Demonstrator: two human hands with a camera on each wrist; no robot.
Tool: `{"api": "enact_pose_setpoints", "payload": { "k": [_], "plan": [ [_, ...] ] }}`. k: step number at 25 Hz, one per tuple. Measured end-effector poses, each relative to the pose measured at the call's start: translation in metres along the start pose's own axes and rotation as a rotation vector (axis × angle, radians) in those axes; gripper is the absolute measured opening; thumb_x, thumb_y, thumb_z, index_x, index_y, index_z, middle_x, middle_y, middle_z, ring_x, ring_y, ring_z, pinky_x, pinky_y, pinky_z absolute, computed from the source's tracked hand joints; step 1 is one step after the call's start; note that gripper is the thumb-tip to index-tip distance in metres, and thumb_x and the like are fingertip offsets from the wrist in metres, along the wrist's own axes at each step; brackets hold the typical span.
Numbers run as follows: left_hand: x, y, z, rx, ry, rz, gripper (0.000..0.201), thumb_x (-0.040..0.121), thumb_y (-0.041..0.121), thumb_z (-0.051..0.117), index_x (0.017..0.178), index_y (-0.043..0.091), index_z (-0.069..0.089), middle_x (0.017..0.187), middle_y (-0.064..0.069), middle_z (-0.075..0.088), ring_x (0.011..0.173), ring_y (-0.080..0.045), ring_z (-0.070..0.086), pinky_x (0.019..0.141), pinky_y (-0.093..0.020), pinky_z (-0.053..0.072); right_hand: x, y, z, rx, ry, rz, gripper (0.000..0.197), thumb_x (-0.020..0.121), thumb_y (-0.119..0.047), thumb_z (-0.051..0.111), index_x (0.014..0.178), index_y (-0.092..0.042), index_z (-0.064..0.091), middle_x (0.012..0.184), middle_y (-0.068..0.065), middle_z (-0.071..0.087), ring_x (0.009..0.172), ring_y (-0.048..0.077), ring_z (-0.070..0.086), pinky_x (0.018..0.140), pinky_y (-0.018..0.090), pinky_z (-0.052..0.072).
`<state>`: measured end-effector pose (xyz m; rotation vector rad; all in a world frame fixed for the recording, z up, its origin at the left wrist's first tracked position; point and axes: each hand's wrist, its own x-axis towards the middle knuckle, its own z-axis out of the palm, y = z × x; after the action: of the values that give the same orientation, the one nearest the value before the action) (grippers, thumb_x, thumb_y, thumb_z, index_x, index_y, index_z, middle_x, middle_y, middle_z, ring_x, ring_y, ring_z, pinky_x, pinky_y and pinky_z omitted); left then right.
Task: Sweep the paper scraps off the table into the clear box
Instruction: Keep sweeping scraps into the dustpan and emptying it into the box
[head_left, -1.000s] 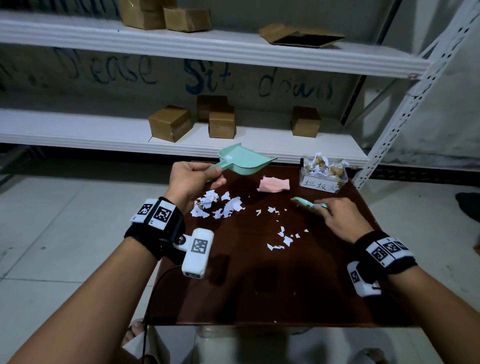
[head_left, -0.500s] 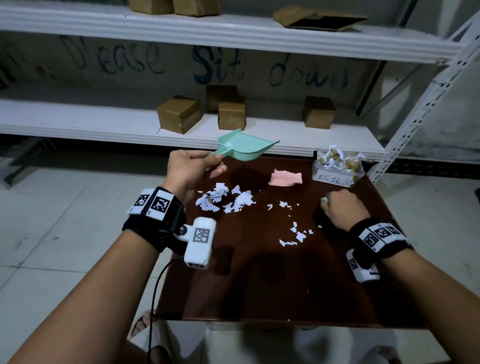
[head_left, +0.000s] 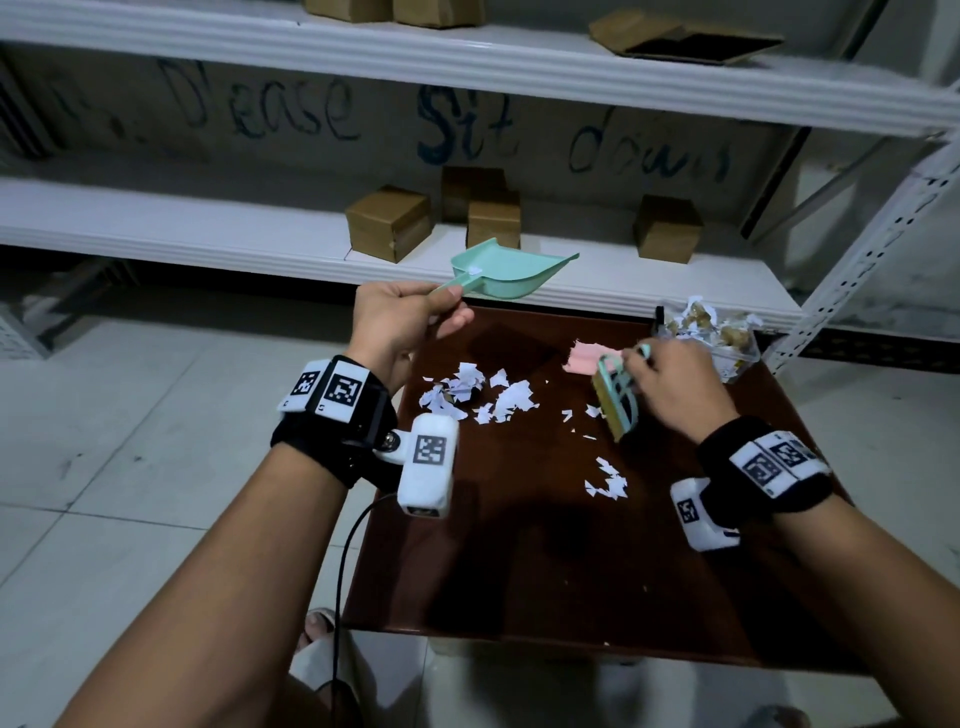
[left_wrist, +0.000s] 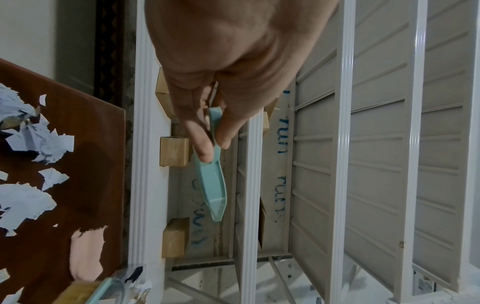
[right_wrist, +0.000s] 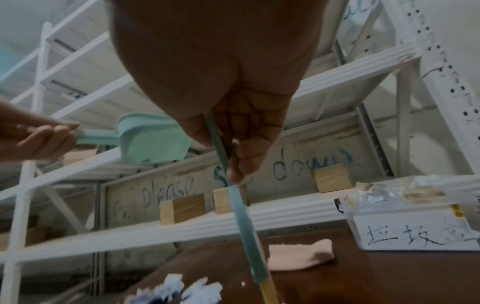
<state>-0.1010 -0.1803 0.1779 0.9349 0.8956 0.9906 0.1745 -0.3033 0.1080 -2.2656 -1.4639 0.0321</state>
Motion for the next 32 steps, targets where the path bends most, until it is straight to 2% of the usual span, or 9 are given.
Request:
{"api": "enact_pose_setpoints", "payload": {
  "k": [4, 9, 11, 15, 19, 25, 28, 30, 32],
  "plan": [
    [0.002, 0.008, -0.009, -0.017, 0.005, 0.012, 0.010, 0.088, -0.006, 0.069, 0.095, -0.013, 0.068, 0.077, -0.022, 0.069, 0.056, -0.018, 0.070, 0.060, -0.021, 0.061, 0.031, -0.029, 0.025, 0.505, 0.060, 0.080, 0.036, 0.095, -0.039, 0.056, 0.076, -0.013, 0.073, 0.065, 0.005, 0.074, 0.064, 0.022, 0.075, 0.074, 0.049, 0.063],
    [0.006, 0.012, -0.013, -0.025, 0.014, -0.009, 0.009, 0.089, -0.005, 0.068, 0.094, -0.012, 0.068, 0.075, -0.020, 0.070, 0.056, -0.017, 0.070, 0.069, -0.025, 0.060, 0.051, -0.118, 0.094, 0.957, -0.062, 0.202, 0.029, 0.104, -0.012, 0.055, 0.078, -0.010, 0.067, 0.070, 0.012, 0.073, 0.058, 0.021, 0.070, 0.060, 0.031, 0.059],
    [0.008, 0.013, -0.014, -0.034, 0.016, -0.002, 0.008, 0.089, -0.005, 0.067, 0.094, -0.012, 0.068, 0.075, -0.021, 0.070, 0.056, -0.017, 0.069, 0.069, -0.025, 0.059, 0.062, -0.142, 0.122, 1.031, -0.115, 0.274, 0.032, 0.104, -0.011, 0.055, 0.075, -0.006, 0.065, 0.070, 0.016, 0.071, 0.056, 0.026, 0.067, 0.058, 0.035, 0.057],
    [0.010, 0.014, -0.015, -0.045, 0.024, 0.008, 0.013, 0.089, -0.006, 0.067, 0.099, -0.015, 0.068, 0.077, -0.023, 0.069, 0.054, -0.016, 0.069, 0.062, -0.022, 0.061, 0.077, -0.147, 0.162, 0.898, -0.191, 0.376, 0.032, 0.099, -0.017, 0.058, 0.070, -0.006, 0.066, 0.075, 0.015, 0.073, 0.066, 0.027, 0.072, 0.066, 0.032, 0.057],
    [0.010, 0.014, -0.012, -0.062, 0.001, -0.008, 0.008, 0.090, -0.007, 0.066, 0.094, -0.014, 0.067, 0.074, -0.021, 0.067, 0.053, -0.016, 0.066, 0.058, -0.020, 0.060, 0.075, -0.138, 0.164, 0.793, -0.112, 0.467, 0.031, 0.096, -0.013, 0.056, 0.070, 0.001, 0.065, 0.070, 0.016, 0.072, 0.052, 0.017, 0.067, 0.049, 0.018, 0.050],
    [0.011, 0.012, -0.005, -0.051, -0.004, -0.001, 0.009, 0.089, -0.007, 0.067, 0.094, -0.015, 0.067, 0.073, -0.022, 0.066, 0.048, -0.015, 0.066, 0.050, -0.018, 0.056, 0.051, -0.100, 0.144, 0.666, 0.018, 0.516, 0.034, 0.094, -0.019, 0.056, 0.074, 0.003, 0.072, 0.051, 0.004, 0.067, 0.046, 0.013, 0.067, 0.061, 0.027, 0.062],
    [0.009, 0.011, 0.002, -0.069, -0.007, -0.024, 0.009, 0.088, -0.006, 0.068, 0.095, -0.013, 0.068, 0.073, -0.021, 0.067, 0.055, -0.018, 0.068, 0.058, -0.021, 0.060, 0.035, -0.069, 0.123, 0.580, 0.068, 0.549, 0.032, 0.096, -0.018, 0.059, 0.077, 0.006, 0.069, 0.047, -0.001, 0.059, 0.050, 0.008, 0.064, 0.051, 0.018, 0.049],
    [0.007, 0.008, 0.006, -0.069, -0.013, -0.033, 0.007, 0.088, -0.006, 0.068, 0.093, -0.012, 0.069, 0.073, -0.021, 0.066, 0.055, -0.018, 0.067, 0.057, -0.020, 0.060, 0.022, -0.046, 0.112, 0.529, 0.078, 0.558, 0.034, 0.093, -0.023, 0.059, 0.073, 0.003, 0.072, 0.041, -0.003, 0.060, 0.043, -0.001, 0.062, 0.056, 0.018, 0.055],
    [0.004, 0.005, 0.010, -0.056, -0.027, -0.040, 0.006, 0.089, -0.005, 0.068, 0.091, -0.011, 0.069, 0.073, -0.021, 0.066, 0.054, -0.017, 0.067, 0.058, -0.020, 0.060, 0.013, -0.017, 0.109, 0.486, 0.092, 0.563, 0.036, 0.084, -0.033, 0.061, 0.067, -0.003, 0.072, 0.052, 0.005, 0.068, 0.055, 0.013, 0.072, 0.064, 0.028, 0.062]
  ]
}}
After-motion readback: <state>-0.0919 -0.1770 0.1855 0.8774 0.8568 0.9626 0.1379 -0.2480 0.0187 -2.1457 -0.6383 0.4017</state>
